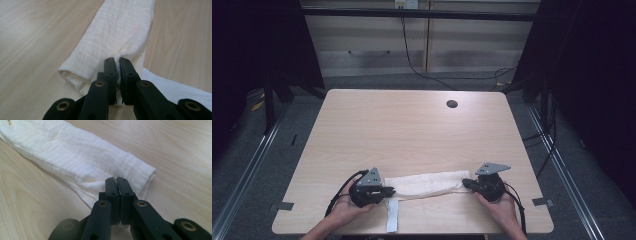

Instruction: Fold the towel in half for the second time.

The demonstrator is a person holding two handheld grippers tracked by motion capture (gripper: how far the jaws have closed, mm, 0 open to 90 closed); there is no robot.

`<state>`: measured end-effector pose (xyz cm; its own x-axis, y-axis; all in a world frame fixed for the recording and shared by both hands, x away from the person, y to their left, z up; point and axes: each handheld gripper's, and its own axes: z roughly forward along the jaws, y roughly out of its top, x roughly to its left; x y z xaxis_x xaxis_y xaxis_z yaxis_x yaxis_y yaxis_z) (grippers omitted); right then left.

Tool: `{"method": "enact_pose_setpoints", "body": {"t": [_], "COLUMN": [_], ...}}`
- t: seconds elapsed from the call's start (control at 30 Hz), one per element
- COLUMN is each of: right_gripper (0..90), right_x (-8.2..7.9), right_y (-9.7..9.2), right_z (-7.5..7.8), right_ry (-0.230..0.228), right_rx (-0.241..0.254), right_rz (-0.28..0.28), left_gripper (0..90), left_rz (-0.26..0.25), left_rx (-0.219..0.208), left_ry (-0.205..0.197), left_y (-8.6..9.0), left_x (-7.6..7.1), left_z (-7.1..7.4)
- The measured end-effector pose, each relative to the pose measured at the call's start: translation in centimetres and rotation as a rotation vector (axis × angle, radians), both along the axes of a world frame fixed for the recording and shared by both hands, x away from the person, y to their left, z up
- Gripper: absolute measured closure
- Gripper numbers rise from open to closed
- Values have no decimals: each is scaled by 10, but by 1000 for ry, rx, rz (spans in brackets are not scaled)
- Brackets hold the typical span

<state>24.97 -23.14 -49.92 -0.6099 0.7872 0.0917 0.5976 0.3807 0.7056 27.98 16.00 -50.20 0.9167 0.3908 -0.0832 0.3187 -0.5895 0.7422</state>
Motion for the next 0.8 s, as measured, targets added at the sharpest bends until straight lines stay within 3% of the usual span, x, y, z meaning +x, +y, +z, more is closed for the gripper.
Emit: {"method": "enact_pose_setpoints", "body": {"t": [0.07, 0.3, 0.53, 0.8], "right_gripper": [887, 887, 886, 885], "right_x": [3, 9, 14, 27], "right_y": [1, 2, 8, 12], "right_z": [0, -2, -1, -3], "right_ry": [-4, -8, -10, -13], "right_rx": [1, 12, -10, 13], "right_rz": [1, -8, -17, -22], "left_gripper": [847, 847, 847, 847], "left_rz": [5, 41, 86, 150], "left_rx": [17, 10, -9, -24], "left_ry": [-5, -1, 6, 21], "left_y": [0, 1, 4, 6], "left_x": [4, 11, 19, 35], "left_z": [1, 0, -2, -3]}}
